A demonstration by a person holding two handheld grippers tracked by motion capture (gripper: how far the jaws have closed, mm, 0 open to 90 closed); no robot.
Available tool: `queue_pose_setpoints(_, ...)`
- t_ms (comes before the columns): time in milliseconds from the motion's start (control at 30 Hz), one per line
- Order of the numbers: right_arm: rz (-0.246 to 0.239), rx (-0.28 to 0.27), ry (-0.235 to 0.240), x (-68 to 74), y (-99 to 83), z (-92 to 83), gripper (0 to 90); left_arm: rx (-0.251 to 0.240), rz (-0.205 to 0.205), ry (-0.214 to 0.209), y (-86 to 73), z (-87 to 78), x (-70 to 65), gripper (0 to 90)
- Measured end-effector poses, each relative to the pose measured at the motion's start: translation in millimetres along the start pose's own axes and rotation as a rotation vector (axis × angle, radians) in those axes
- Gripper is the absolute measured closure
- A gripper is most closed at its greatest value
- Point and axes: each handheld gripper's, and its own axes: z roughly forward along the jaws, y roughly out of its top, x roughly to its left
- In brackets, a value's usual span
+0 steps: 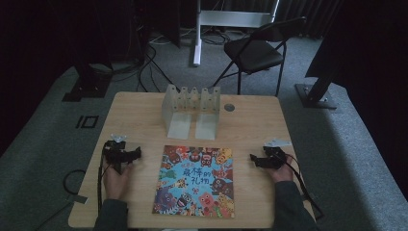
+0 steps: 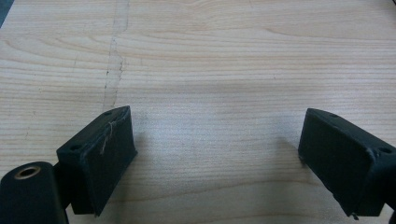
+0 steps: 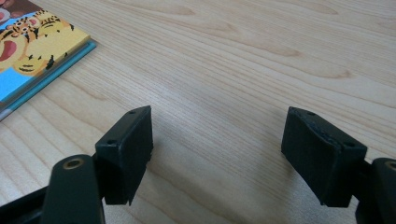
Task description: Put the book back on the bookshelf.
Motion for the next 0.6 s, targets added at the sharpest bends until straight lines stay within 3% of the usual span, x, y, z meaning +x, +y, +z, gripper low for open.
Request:
queue_pose_setpoints(500,0.004,-0.001,-0.004,1.5,0.0,0.0,24.1,0.000,0.000,0.001,-0.2,-0.3,0.1,10.9)
queue_pose_setpoints(533,0.007,0.000,-0.006,1.8,-0.1,-0.3,26.2,-0.001,0.002,0.000,-0.4,-0.4,0.3,11.0)
queue_pose_setpoints(600,0.005,0.017,-0.007,4.8,1.4,-4.9,43.8,-0.004,0.004,-0.003,-1.4,-1.6,0.7,11.8)
